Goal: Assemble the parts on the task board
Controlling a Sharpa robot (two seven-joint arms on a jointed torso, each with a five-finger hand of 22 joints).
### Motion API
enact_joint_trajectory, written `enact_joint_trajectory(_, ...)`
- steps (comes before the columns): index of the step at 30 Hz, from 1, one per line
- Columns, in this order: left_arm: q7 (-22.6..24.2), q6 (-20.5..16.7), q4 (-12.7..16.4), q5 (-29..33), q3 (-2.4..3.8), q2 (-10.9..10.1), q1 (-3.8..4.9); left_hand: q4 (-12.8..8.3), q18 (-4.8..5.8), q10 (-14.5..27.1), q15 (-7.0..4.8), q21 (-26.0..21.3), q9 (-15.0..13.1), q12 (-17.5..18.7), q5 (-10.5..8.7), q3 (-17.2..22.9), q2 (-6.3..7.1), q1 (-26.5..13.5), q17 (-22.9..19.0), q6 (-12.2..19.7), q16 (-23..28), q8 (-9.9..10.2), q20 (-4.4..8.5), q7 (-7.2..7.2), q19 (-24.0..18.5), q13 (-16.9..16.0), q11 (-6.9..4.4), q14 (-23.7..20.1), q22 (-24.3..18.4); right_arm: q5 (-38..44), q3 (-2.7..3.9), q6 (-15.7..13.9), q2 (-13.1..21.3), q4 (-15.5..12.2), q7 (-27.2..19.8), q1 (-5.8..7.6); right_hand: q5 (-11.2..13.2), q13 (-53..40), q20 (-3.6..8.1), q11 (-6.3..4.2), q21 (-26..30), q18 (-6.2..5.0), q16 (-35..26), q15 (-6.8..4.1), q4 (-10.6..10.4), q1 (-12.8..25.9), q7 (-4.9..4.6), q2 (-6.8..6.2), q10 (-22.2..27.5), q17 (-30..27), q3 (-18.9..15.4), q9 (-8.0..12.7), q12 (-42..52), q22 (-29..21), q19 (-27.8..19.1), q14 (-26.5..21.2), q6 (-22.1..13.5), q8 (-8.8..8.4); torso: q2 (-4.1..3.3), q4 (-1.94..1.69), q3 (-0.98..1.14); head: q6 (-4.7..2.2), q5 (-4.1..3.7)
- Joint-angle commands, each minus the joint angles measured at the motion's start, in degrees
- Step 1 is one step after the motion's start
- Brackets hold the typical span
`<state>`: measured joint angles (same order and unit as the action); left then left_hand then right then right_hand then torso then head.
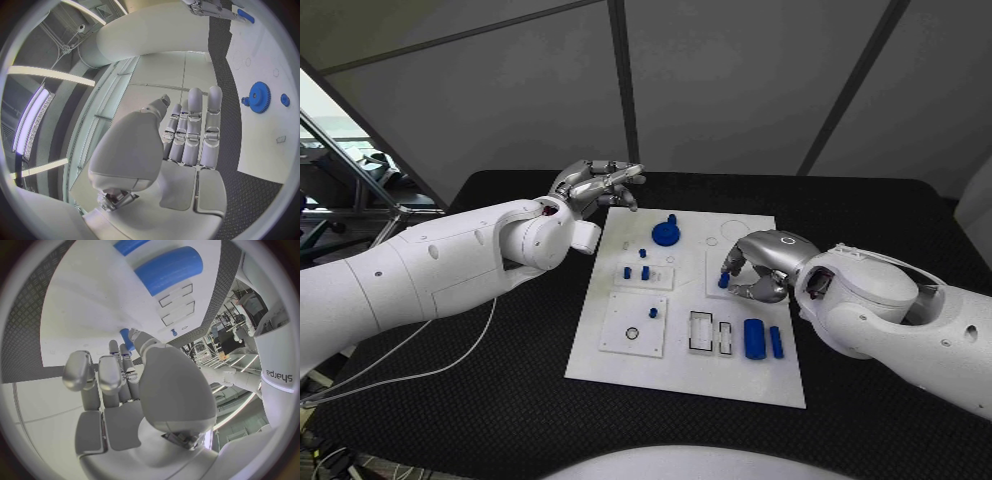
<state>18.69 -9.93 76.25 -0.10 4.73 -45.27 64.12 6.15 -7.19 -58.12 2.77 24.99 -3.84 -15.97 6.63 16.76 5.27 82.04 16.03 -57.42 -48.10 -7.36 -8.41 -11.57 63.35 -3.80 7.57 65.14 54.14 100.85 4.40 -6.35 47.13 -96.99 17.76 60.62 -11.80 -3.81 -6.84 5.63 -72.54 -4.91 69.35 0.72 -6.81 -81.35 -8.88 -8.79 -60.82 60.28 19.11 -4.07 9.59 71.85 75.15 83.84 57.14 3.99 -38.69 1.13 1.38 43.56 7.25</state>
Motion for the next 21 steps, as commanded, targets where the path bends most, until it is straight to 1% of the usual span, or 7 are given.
enact_joint_trajectory(1, 0.09, 0.42, 0.01, -0.25, 0.05, 0.04, 0.12, -0.36, -3.16, 0.54, -0.01, -0.35, 0.06, 0.26, 0.10, 0.14, 0.29, 0.47, -0.10, 0.48, 0.33, -0.06, 0.13, 0.02, -0.46, 0.06, -0.01, -0.37, -0.09, -0.09, 0.03, 0.06, -0.42, 0.59, -0.47, 0.11, 0.35, 0.06, 0.13, -0.12, -0.51, -0.13, 0.06, 0.01, -0.02, -0.04, -0.04, 0.69, -0.64, -0.15, 0.55, 0.12, 0.42, 0.22, 0.41, 0.94, -0.38, -0.32, 0.02, -0.14, -0.02, 0.06, -0.08)
enact_joint_trajectory(3, 0.06, 0.42, -0.02, -0.25, 0.05, 0.05, 0.12, -0.37, -3.16, 0.59, 0.01, -0.36, 0.07, 0.27, 0.10, 0.14, 0.31, 0.46, -0.11, 0.53, 0.34, -0.05, 0.13, 0.00, -0.48, 0.06, 0.00, -0.39, -0.10, -0.10, 0.03, -0.37, -0.64, 0.80, -0.63, 0.11, 0.42, 0.04, 0.15, -0.16, -0.77, -0.05, -0.03, -0.02, -0.02, -0.13, -0.07, 0.79, -1.04, -0.31, 0.88, 0.12, 0.62, 0.51, 0.67, 0.93, -0.38, -0.28, 0.01, -0.05, 0.04, 0.08, 0.06)
enact_joint_trajectory(7, 0.02, 0.48, -0.03, -0.25, 0.05, 0.05, 0.12, -0.37, -3.16, 0.61, 0.01, -0.37, 0.07, 0.28, 0.10, 0.14, 0.31, 0.45, -0.11, 0.55, 0.34, -0.04, 0.12, -0.01, -0.48, 0.06, 0.01, -0.40, -0.10, -0.11, 0.02, -1.10, -0.98, 1.01, -0.91, 0.11, 0.38, 0.02, 0.16, -0.25, -1.23, 0.07, -0.01, -0.11, -0.06, -0.15, -0.14, 0.82, -1.83, -0.31, 1.39, 0.11, 0.93, 0.98, 1.11, 0.95, -0.35, -0.23, -0.02, 0.04, 0.04, 0.12, 0.15)
enact_joint_trajectory(13, 0.02, 0.60, -0.04, -0.25, 0.05, 0.08, 0.12, -0.37, -3.16, 0.61, 0.01, -0.37, 0.07, 0.28, 0.10, 0.14, 0.31, 0.45, -0.11, 0.55, 0.34, -0.04, 0.12, -0.01, -0.48, 0.06, 0.01, -0.40, -0.10, -0.24, 0.02, -1.73, -1.50, 1.20, -1.31, 0.11, 0.37, -0.14, 0.34, -0.70, -2.42, 0.39, 0.94, -0.49, -0.07, -0.16, 0.07, 0.79, -4.01, 0.82, 2.39, -0.11, 1.66, 2.23, 2.20, 1.32, 0.83, 0.27, 0.03, 0.02, 0.02, 0.23, 0.11)
enact_joint_trajectory(16, 0.01, 0.64, -0.06, -0.25, 0.05, 0.05, 0.12, -0.37, -3.16, 0.61, 0.01, -0.37, 0.07, 0.28, 0.10, 0.14, 0.31, 0.45, -0.11, 0.55, 0.34, -0.04, 0.12, -0.01, -0.48, 0.06, 0.01, -0.40, -0.10, -0.29, 0.02, -2.19, -1.64, 1.20, -1.51, 0.11, 0.36, -0.16, 0.39, -0.77, -2.73, 0.48, 1.19, -0.55, -0.05, -0.16, 0.09, 0.69, -4.33, 1.12, 2.54, -0.12, 1.72, 2.56, 2.47, 1.41, 0.96, 0.30, 0.01, 0.00, 0.01, 0.23, 0.13)
enact_joint_trajectory(21, -0.01, 0.66, -0.10, -0.25, 0.05, -0.03, 0.13, -0.37, -3.16, 0.61, 0.01, -0.37, 0.07, 0.28, 0.10, 0.14, 0.31, 0.45, -0.11, 0.55, 0.34, -0.04, 0.12, -0.01, -0.48, 0.06, 0.01, -0.40, -0.10, -0.31, 0.02, -1.91, -1.73, 1.28, -1.50, 0.11, 0.27, -0.29, 0.57, -1.01, -3.25, 0.61, 1.64, -0.74, 0.20, -0.40, 0.18, 0.63, -5.46, 1.58, 3.11, -0.22, 2.01, 3.11, 2.90, 1.57, 1.65, 0.55, 0.02, 0.01, 0.00, 0.32, 0.23)
